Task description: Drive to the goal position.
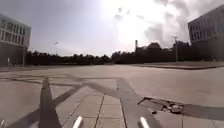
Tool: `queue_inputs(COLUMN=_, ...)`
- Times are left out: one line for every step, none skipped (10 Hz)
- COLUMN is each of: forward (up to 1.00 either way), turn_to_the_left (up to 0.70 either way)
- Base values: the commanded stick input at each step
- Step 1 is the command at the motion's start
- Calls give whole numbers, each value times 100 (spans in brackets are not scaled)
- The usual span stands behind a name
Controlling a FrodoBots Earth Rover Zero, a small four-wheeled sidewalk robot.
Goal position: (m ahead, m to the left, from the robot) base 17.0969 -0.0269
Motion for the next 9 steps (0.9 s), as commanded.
queue_inputs(forward=100, turn_to_the_left=1)
queue_inputs(forward=100, turn_to_the_left=20)
queue_inputs(forward=100, turn_to_the_left=18)
queue_inputs(forward=100, turn_to_the_left=-1)
queue_inputs(forward=100, turn_to_the_left=-1)
queue_inputs(forward=100, turn_to_the_left=-14)
queue_inputs(forward=100, turn_to_the_left=-36)
queue_inputs(forward=100, turn_to_the_left=1)
queue_inputs(forward=100, turn_to_the_left=-4)
